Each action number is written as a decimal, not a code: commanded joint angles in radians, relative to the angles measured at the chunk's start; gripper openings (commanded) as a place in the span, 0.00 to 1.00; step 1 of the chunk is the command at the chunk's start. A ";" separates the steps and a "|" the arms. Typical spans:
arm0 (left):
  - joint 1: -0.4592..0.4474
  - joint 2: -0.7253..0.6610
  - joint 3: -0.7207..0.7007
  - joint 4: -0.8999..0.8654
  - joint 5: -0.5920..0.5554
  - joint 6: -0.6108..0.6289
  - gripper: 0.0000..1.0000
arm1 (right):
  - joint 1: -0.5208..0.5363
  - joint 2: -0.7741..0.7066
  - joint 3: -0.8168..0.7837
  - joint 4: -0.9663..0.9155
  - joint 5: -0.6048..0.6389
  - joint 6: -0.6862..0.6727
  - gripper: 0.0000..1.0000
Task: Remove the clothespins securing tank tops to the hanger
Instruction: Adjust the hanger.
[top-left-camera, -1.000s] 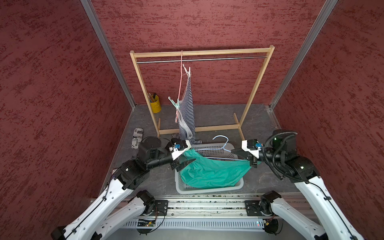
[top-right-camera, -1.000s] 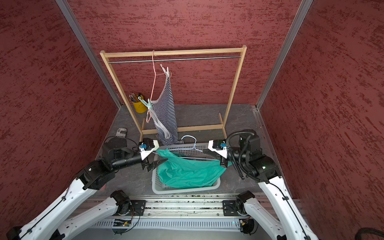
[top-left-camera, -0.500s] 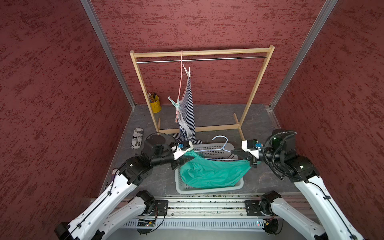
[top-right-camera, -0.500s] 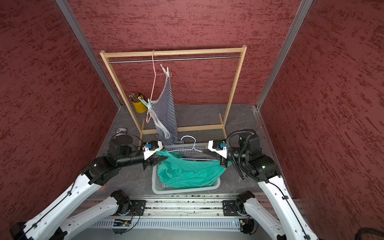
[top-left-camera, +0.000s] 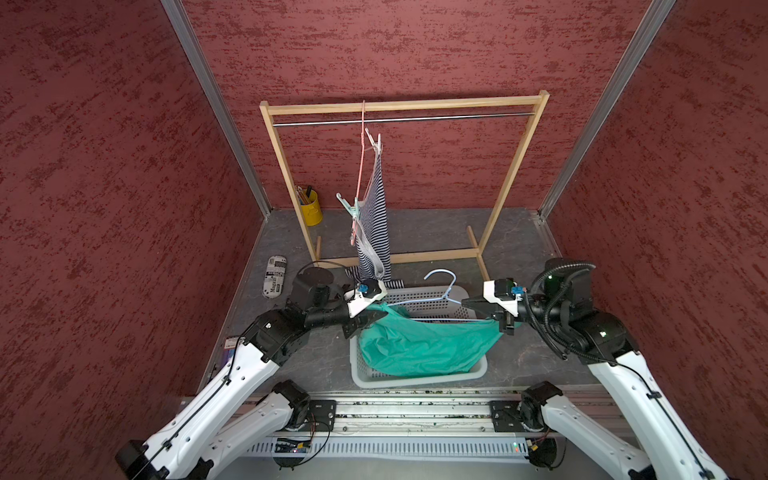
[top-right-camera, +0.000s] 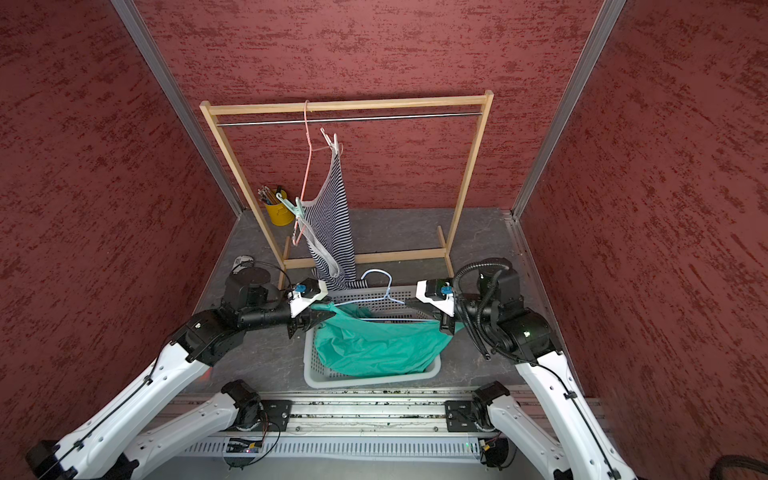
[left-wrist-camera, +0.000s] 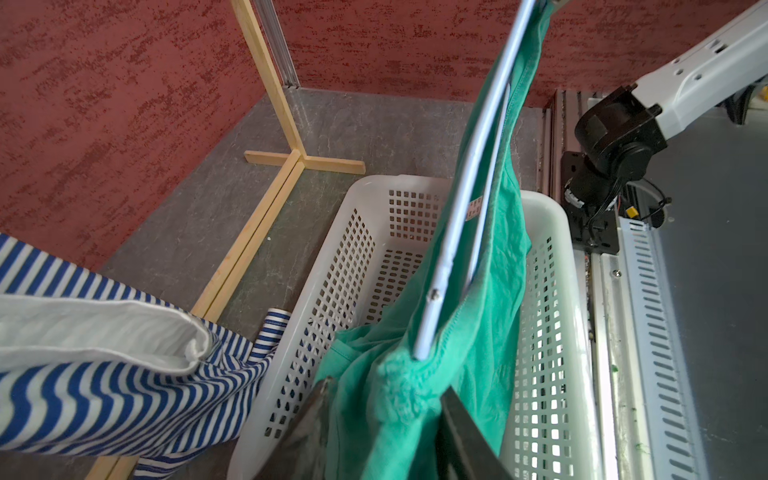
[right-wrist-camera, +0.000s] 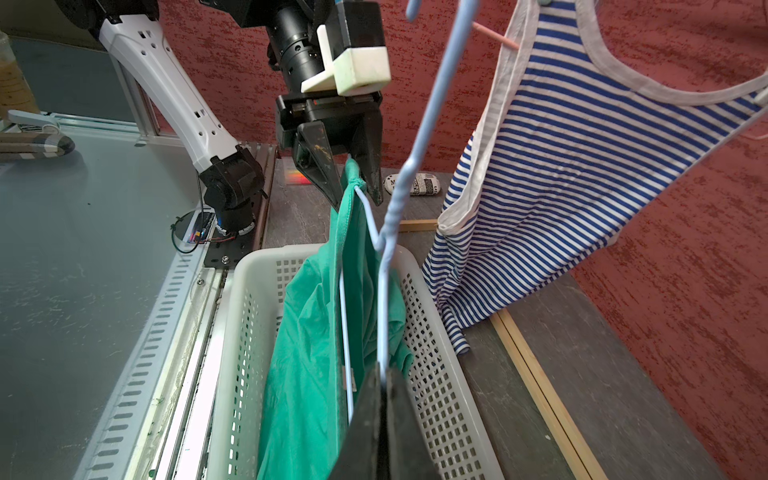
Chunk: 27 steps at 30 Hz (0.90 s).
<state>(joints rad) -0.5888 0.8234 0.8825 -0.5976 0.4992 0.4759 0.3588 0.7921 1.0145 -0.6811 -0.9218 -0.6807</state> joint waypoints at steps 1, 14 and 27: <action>0.006 -0.010 -0.011 0.029 0.046 0.007 0.17 | 0.006 -0.005 0.025 0.085 -0.029 0.002 0.00; 0.060 -0.083 -0.014 0.070 -0.057 -0.031 0.00 | 0.006 -0.033 -0.041 0.278 0.039 0.158 0.69; 0.106 -0.171 -0.027 -0.032 0.037 0.060 0.00 | 0.004 -0.025 0.073 0.188 0.264 0.330 0.99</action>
<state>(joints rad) -0.4927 0.6720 0.8524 -0.6094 0.5011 0.5011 0.3588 0.7574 1.0065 -0.4583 -0.7509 -0.4442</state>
